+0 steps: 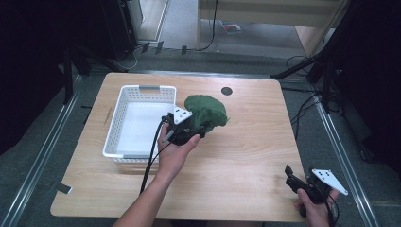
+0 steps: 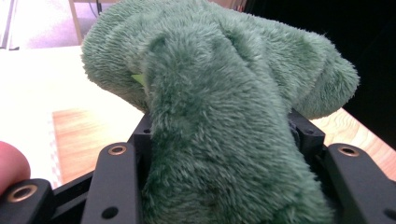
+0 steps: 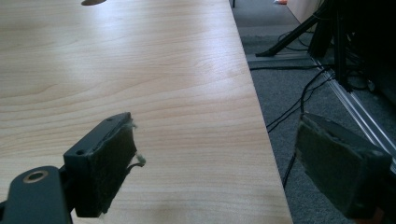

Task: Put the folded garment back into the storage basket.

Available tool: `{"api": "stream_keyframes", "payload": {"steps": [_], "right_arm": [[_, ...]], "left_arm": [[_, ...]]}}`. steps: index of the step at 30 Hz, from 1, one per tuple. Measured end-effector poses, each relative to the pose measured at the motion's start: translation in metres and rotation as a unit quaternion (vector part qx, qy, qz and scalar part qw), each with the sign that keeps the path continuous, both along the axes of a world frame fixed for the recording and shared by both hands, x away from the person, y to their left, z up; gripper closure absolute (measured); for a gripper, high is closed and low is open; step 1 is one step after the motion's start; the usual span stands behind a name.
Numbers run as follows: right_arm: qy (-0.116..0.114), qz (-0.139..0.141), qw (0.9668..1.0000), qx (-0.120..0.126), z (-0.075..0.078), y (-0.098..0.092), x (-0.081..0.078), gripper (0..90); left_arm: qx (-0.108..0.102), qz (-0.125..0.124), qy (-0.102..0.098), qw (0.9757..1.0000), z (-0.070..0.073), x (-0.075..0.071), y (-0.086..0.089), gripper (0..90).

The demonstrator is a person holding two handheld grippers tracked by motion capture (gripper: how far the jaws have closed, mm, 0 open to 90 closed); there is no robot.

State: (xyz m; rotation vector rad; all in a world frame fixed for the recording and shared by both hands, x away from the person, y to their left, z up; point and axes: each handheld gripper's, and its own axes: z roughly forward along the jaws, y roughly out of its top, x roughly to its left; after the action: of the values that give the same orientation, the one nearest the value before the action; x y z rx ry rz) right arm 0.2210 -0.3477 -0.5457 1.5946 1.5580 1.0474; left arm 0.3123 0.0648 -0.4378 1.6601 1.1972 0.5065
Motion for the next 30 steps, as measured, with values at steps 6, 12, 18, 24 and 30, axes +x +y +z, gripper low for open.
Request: {"api": "stream_keyframes", "payload": {"steps": [6,12,18,24,30], "right_arm": [[0.000,-0.001,1.0000,0.000,0.000,0.000,0.000,13.1],[0.000,0.000,1.0000,-0.001,0.000,0.000,0.000,13.1],[-0.001,0.000,1.0000,-0.003,0.000,0.000,0.000,13.1],[-0.001,-0.001,1.0000,-0.003,0.000,0.000,0.000,13.1],[-0.001,0.000,1.0000,-0.002,0.000,0.000,0.000,13.1]], "left_arm": [[-0.009,0.012,-0.007,0.9999,0.005,0.000,0.013,45.2],[-0.012,0.024,-0.010,0.9996,0.008,0.000,0.026,45.2],[-0.019,0.042,-0.012,0.9989,0.010,0.001,0.043,45.1],[-0.020,0.057,-0.014,0.9981,0.012,0.003,0.061,45.1],[-0.022,0.082,-0.012,0.9963,0.010,0.006,0.082,45.1]]}}
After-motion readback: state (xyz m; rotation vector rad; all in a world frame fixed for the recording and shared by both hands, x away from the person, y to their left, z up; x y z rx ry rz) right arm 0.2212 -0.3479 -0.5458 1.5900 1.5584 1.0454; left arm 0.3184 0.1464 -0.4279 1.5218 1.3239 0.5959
